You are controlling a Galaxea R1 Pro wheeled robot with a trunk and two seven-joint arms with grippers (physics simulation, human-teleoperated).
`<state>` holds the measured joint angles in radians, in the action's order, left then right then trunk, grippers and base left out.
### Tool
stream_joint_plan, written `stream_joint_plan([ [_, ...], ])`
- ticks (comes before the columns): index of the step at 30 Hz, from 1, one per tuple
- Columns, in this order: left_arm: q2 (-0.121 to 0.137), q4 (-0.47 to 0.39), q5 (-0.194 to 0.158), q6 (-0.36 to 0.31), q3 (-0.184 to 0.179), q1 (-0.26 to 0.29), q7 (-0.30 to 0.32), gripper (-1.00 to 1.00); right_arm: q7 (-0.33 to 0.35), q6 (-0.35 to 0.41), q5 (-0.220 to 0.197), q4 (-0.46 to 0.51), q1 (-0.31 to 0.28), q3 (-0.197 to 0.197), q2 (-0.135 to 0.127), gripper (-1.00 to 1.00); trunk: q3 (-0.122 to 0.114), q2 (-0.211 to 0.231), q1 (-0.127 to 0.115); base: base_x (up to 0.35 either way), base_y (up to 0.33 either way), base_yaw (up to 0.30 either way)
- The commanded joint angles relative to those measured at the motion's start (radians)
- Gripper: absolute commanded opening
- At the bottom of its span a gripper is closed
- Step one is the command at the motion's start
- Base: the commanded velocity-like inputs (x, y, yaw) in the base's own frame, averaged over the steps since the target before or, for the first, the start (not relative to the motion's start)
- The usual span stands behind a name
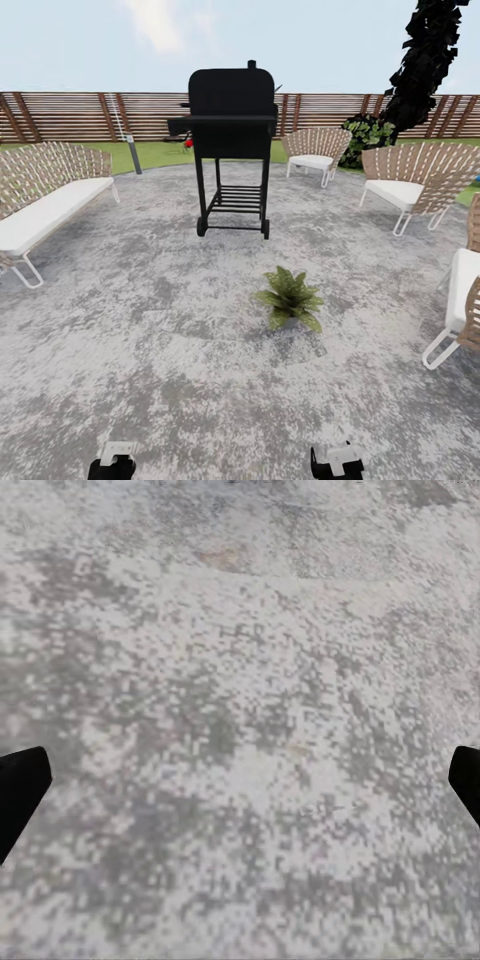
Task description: Pick up the pesticide atomizer in the garden and spray insectifuge to fully cover both potted plants in the garden.
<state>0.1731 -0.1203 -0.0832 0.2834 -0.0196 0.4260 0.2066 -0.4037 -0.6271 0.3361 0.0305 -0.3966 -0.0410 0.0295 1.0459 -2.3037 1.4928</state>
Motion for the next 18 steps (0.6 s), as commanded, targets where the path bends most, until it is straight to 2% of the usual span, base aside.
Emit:
stream_joint_plan([
  [1,0.0,0.001,-0.009,0.002,-0.002,0.0,0.006,-1.0,-0.01,0.0,0.007,-0.001,-0.001,-0.004,0.0,1.0,-0.001,0.0,0.0,0.067,0.307,0.0],
  [6,0.0,0.0,-0.008,0.0,-0.002,0.0,0.007,-1.0,-0.01,0.0,0.007,-0.001,-0.001,-0.005,0.0,1.0,-0.008,0.0,0.0,0.026,0.248,0.0],
  [18,-0.008,0.0,-0.005,0.002,-0.009,0.0,0.014,-1.0,-0.01,0.0,0.006,-0.002,-0.001,-0.005,0.0,1.0,-0.027,0.0,0.0,0.001,0.014,0.0],
])
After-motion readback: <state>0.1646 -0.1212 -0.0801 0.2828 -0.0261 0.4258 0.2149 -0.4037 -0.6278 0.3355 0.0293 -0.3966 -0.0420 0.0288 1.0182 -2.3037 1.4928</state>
